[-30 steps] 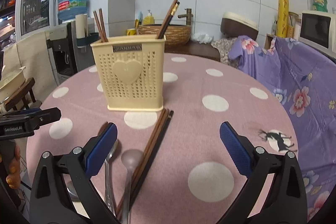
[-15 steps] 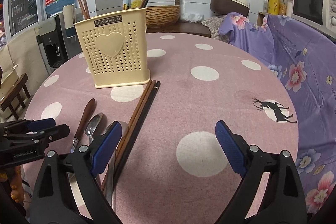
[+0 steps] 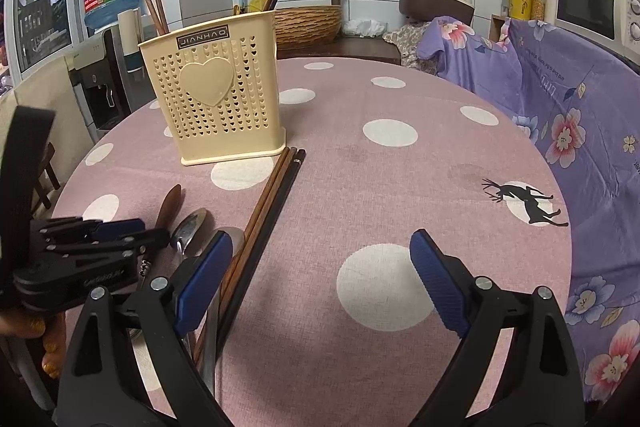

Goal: Organize utensils
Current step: 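Withdraw both tools from the holder toward the spoons on the table, then grasp a wooden-handled spoon with the left tool while the right tool grasps a metal spoon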

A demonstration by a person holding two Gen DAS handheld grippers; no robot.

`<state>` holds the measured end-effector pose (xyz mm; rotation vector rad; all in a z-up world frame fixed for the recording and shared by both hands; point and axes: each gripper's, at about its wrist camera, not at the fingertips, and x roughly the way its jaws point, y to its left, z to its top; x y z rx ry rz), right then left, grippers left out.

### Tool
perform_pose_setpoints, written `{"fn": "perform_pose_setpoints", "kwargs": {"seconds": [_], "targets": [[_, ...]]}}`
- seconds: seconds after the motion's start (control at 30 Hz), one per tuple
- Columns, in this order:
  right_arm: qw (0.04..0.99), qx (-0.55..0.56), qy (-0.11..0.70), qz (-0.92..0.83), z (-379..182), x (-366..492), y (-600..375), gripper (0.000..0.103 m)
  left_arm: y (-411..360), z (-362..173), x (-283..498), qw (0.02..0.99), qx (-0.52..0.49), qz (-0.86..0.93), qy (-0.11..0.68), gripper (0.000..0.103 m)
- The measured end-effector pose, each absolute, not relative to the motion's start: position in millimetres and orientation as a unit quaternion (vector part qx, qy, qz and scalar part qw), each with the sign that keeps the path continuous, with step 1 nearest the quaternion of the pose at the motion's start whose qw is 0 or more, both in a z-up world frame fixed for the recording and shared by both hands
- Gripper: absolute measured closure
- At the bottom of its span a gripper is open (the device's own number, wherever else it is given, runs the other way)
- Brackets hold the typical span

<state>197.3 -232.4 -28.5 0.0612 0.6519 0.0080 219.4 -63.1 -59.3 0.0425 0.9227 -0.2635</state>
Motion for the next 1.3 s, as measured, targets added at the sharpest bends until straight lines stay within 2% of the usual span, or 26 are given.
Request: {"fn": "perform_pose_setpoints", "kwargs": {"seconds": [0.13, 0.27, 0.53, 0.7, 0.9, 1.07, 1.3], "targets": [[0.947, 0.026, 0.32, 0.006, -27.8, 196.3, -230.1, 0.014, -64.7, -58.8, 235.1, 0.884, 0.02, -0.128, 0.45, 0.071], [0.946, 0.023, 0.323, 0.011, -26.9, 196.0, -226.2, 0.015, -63.1, -58.3, 246.6, 0.883, 0.016, -0.122, 0.454, 0.083], [0.945, -0.018, 0.323, 0.055, -18.6, 196.8, -194.0, 0.016, -50.0, -57.7, 247.6, 0.882, -0.006, -0.119, 0.455, 0.086], [0.93, -0.081, 0.342, 0.106, -20.6, 207.7, -151.6, 0.017, -22.5, -53.8, 248.7, 0.882, -0.041, -0.105, 0.458, 0.086], [0.899, -0.137, 0.393, 0.134, -31.0, 241.2, -114.6, 0.025, -8.8, -49.4, 247.6, 0.884, -0.047, -0.096, 0.456, 0.086], [0.875, -0.137, 0.443, 0.142, -36.6, 269.3, -108.6, 0.036, 1.9, -51.7, 250.6, 0.88, -0.053, -0.089, 0.463, 0.086], [0.849, -0.16, 0.476, 0.164, -47.0, 280.3, -97.0, 0.041, 6.2, -55.7, 252.3, 0.876, -0.059, -0.096, 0.469, 0.086]]}}
